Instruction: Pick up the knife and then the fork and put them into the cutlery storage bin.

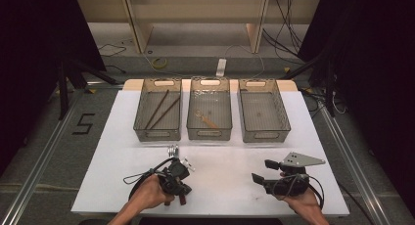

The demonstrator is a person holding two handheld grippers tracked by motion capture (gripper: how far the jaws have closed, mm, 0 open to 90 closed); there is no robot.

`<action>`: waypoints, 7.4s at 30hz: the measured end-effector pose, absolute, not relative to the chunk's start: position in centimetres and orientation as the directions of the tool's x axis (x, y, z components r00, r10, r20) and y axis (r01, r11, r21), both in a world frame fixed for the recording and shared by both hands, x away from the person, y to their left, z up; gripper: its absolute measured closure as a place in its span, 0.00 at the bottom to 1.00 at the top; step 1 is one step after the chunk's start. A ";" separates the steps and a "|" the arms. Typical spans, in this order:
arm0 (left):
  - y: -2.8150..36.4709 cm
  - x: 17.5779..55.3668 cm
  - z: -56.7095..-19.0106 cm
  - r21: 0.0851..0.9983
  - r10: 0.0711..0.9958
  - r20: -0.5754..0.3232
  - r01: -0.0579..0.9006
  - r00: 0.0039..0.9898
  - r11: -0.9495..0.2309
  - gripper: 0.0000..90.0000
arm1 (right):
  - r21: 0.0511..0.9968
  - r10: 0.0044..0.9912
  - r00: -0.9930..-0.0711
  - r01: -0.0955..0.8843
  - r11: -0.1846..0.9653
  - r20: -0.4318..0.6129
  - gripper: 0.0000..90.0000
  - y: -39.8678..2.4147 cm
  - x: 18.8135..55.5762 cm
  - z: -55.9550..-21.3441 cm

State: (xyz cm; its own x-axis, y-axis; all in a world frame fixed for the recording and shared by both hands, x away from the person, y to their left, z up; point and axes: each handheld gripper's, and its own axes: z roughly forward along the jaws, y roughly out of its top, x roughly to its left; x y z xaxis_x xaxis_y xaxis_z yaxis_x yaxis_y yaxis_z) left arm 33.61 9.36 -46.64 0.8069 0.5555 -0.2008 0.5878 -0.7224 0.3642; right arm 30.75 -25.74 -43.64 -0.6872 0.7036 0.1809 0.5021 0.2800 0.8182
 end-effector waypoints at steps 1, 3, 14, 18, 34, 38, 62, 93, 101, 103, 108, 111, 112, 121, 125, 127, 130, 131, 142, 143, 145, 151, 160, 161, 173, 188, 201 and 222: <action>9.6 33.6 -46.6 0.348 0.552 -0.198 0.584 0.810 -0.733 0.99 | 0.818 0.703 -0.688 0.502 0.281 0.180 0.31 -25.7 30.8 -43.6; 9.9 33.6 -46.5 0.331 0.556 -0.199 0.589 0.807 -0.737 0.99 | 0.817 0.703 -0.688 0.503 0.282 0.181 0.31 -25.7 30.7 -43.6; 10.8 33.5 -46.5 0.277 0.554 -0.200 0.589 0.808 -0.759 0.99 | 0.816 0.703 -0.689 0.503 0.284 0.179 0.31 -25.6 30.8 -43.6; 10.9 33.6 -46.4 0.269 0.553 -0.199 0.588 0.809 -0.763 0.99 | 0.818 0.702 -0.689 0.501 0.282 0.180 0.31 -25.7 30.8 -43.6; 12.5 34.1 -46.2 0.202 0.586 -0.173 0.611 0.792 -0.766 0.99 | 0.820 0.702 -0.689 0.499 0.281 0.179 0.31 -25.7 30.8 -43.6; 13.5 34.5 -46.2 0.196 0.601 -0.176 0.626 0.779 -0.754 0.99 | 0.819 0.700 -0.691 0.500 0.281 0.181 0.31 -25.6 30.8 -43.6; 14.9 35.2 -45.8 0.224 0.650 -0.121 0.658 0.750 -0.719 0.99 | 0.820 0.700 -0.691 0.498 0.282 0.179 0.31 -25.6 30.8 -43.5; 17.5 39.3 -41.2 0.382 0.706 -0.035 0.663 0.707 -0.644 0.30 | 0.818 0.708 -0.678 0.512 0.263 0.196 0.31 -25.9 31.0 -43.7; 17.0 40.3 -42.9 0.327 0.687 -0.008 0.651 0.727 -0.685 0.30 | 0.818 0.703 -0.684 0.509 0.269 0.194 0.31 -25.8 31.1 -43.7; 17.2 40.2 -43.4 0.313 0.687 -0.006 0.653 0.727 -0.689 0.30 | 0.821 0.700 -0.687 0.505 0.268 0.194 0.31 -25.7 31.0 -43.6; 17.5 40.1 -43.8 0.297 0.673 -0.009 0.644 0.740 -0.705 0.30 | 0.817 0.698 -0.689 0.507 0.273 0.194 0.31 -25.6 31.1 -43.7; 17.3 39.9 -43.9 0.289 0.659 -0.014 0.634 0.752 -0.717 0.30 | 0.821 0.699 -0.689 0.504 0.270 0.193 0.31 -25.6 31.0 -43.5; 17.3 39.8 -44.0 0.285 0.653 -0.014 0.628 0.758 -0.724 0.30 | 0.821 0.698 -0.689 0.503 0.270 0.193 0.31 -25.6 31.0 -43.5; 17.2 39.5 -44.4 0.269 0.613 -0.015 0.594 0.790 -0.758 0.32 | 0.819 0.697 -0.692 0.503 0.276 0.190 0.31 -25.6 31.0 -43.6; 17.4 39.4 -44.6 0.258 0.610 -0.007 0.591 0.792 -0.764 0.38 | 0.819 0.696 -0.692 0.503 0.277 0.190 0.31 -25.5 31.0 -43.6; 17.3 39.4 -44.9 0.253 0.612 -0.002 0.592 0.791 -0.765 0.42 | 0.819 0.696 -0.692 0.503 0.276 0.190 0.31 -25.5 31.0 -43.6; 17.2 39.4 -45.3 0.232 0.593 -0.006 0.577 0.805 -0.783 0.47 | 0.818 0.694 -0.694 0.502 0.279 0.189 0.31 -25.5 31.0 -43.6; 17.2 39.3 -45.4 0.225 0.585 -0.007 0.571 0.811 -0.790 0.48 | 0.819 0.694 -0.695 0.502 0.279 0.189 0.31 -25.5 31.0 -43.6; 17.2 39.3 -45.7 0.223 0.562 -0.031 0.554 0.826 -0.802 0.61 | 0.818 0.694 -0.696 0.502 0.282 0.187 0.31 -25.4 31.0 -43.6; 17.2 39.3 -45.7 0.217 0.554 -0.030 0.546 0.832 -0.809 0.61 | 0.817 0.694 -0.695 0.503 0.282 0.188 0.31 -25.4 31.0 -43.6; 17.0 39.2 -45.9 0.218 0.553 -0.033 0.546 0.833 -0.809 0.62 | 0.816 0.693 -0.696 0.504 0.284 0.188 0.31 -25.4 31.0 -43.6; 16.7 39.2 -46.1 0.199 0.531 -0.031 0.526 0.847 -0.827 0.66 | 0.817 0.694 -0.694 0.504 0.282 0.189 0.31 -25.4 31.0 -43.6; 16.6 39.0 -46.1 0.194 0.519 -0.010 0.511 0.855 -0.838 0.72 | 0.816 0.693 -0.694 0.506 0.279 0.194 0.31 -25.5 31.1 -43.6; 16.6 39.0 -46.1 0.196 0.517 -0.011 0.509 0.856 -0.838 0.73 | 0.815 0.694 -0.693 0.508 0.278 0.195 0.31 -25.5 31.1 -43.6; 16.4 38.6 -46.1 0.199 0.448 -0.001 0.439 0.894 -0.876 0.82 | 0.815 0.692 -0.695 0.506 0.281 0.193 0.31 -25.5 31.1 -43.6; 15.8 38.1 -44.1 0.270 0.464 -0.041 0.457 0.885 -0.847 0.84 | 0.820 0.689 -0.698 0.500 0.278 0.192 0.31 -25.5 31.1 -43.5; 12.7 36.9 -41.6 0.300 0.449 -0.083 0.452 0.889 -0.840 0.84 | 0.850 0.608 -0.785 0.399 0.344 0.122 0.31 -22.4 30.0 -42.2; 7.8 36.2 -41.4 0.305 0.344 -0.177 0.383 0.922 -0.872 0.84 | 0.790 0.423 -0.896 0.163 0.591 -0.132 0.31 -14.8 29.1 -42.5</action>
